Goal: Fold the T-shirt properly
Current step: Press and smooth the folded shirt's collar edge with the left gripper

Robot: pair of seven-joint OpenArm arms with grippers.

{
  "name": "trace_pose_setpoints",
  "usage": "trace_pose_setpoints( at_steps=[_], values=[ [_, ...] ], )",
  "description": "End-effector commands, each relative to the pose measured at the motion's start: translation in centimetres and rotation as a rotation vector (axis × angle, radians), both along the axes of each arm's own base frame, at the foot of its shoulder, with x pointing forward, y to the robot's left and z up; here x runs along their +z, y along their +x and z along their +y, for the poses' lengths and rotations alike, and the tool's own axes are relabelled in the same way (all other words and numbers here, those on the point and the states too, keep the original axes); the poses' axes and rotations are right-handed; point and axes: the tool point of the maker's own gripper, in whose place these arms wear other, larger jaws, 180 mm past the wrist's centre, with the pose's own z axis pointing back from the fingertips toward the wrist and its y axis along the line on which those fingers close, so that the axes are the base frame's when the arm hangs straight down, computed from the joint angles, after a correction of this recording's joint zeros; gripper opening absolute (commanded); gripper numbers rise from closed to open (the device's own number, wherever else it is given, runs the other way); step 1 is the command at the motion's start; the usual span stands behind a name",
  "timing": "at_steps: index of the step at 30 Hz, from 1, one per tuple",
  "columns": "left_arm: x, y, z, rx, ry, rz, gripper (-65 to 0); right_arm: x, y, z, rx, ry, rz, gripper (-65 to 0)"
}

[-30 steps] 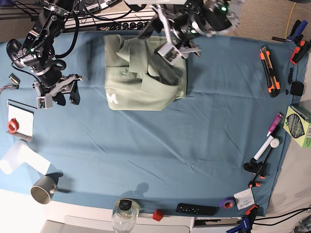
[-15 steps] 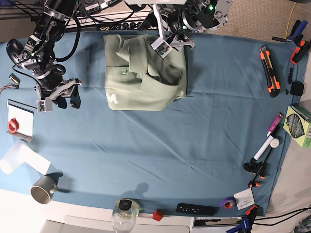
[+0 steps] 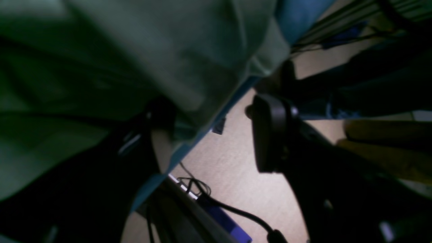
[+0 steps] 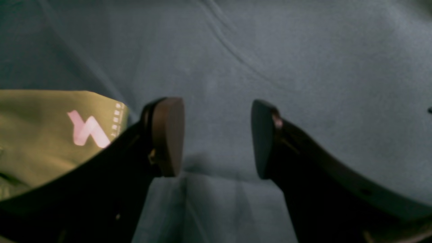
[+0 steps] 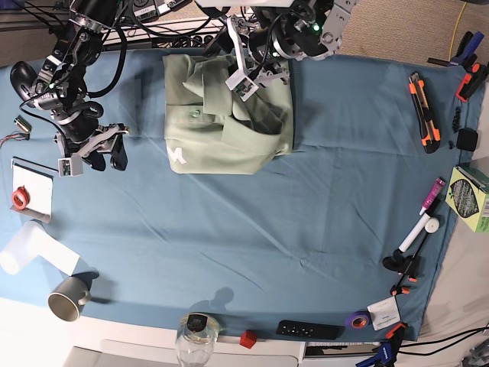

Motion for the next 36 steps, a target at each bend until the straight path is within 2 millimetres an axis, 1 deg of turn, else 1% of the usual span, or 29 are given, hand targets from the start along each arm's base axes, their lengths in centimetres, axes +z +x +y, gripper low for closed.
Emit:
trace_pose_setpoints(
  at_steps=[1,3,5,7,9,10,13,15,18,20,22,26,32,36],
  values=[
    [0.9,0.0,-0.6,0.0,-0.046,-0.007,-30.8,1.6,0.8,-0.2,0.005,-0.006,-0.057,-33.4],
    [0.8,-0.3,-0.8,-0.003,-0.065,0.015,-32.7,1.6,0.8,-0.2,0.006,-0.006,-0.057,-33.4],
    [0.9,-0.4,-0.9,-0.011,-0.072,0.015,-38.0,1.6,0.8,-0.2,0.005,-0.006,-0.057,-33.4],
    [0.9,-0.4,-0.9,-0.011,-0.072,0.014,-48.1,1.6,0.9,-0.2,0.006,-0.006,-0.057,-33.4],
    [0.9,-0.5,-1.0,-0.021,-0.074,0.009,-61.1,1.6,0.8,-0.2,0.006,-0.006,-0.057,-33.4],
    [1.0,-0.5,-1.0,-0.031,-0.075,0.003,-65.0,1.6,0.8,-0.2,0.005,-0.006,-0.057,-33.4],
    [0.8,-0.9,-1.0,-0.057,-0.064,0.004,-65.0,1.6,0.8,-0.2,0.006,-0.006,-0.057,-33.4],
    [0.4,-1.2,-0.7,-0.08,-0.031,0.022,-65.0,1.6,0.8,-0.2,0.006,-0.006,-0.056,-33.4],
    [-0.6,-1.7,0.1,-0.145,0.061,0.059,-65.0,1.6,0.8,-0.2,0.006,-0.006,-0.057,-33.4],
    [-0.8,-1.7,0.8,-0.177,0.109,0.062,-65.0,1.6,0.8,-0.2,0.005,-0.006,-0.057,-33.4],
    [-0.9,-1.3,1.4,-0.203,0.145,0.023,-65.0,1.6,0.8,-0.2,0.006,-0.006,-0.057,-33.4],
    [-0.9,0.1,3.3,-0.192,0.238,-0.054,-65.0,1.6,0.8,-0.2,0.005,-0.006,-0.057,-33.4],
    [0.6,2.1,6.5,-0.136,0.362,-0.183,-65.0,1.6,0.8,-0.2,0.005,-0.006,-0.057,-33.4],
    [1.1,2.5,8.0,-0.128,0.403,-0.223,-65.0,1.6,0.8,-0.2,0.005,-0.006,-0.056,-33.4]
  ],
)
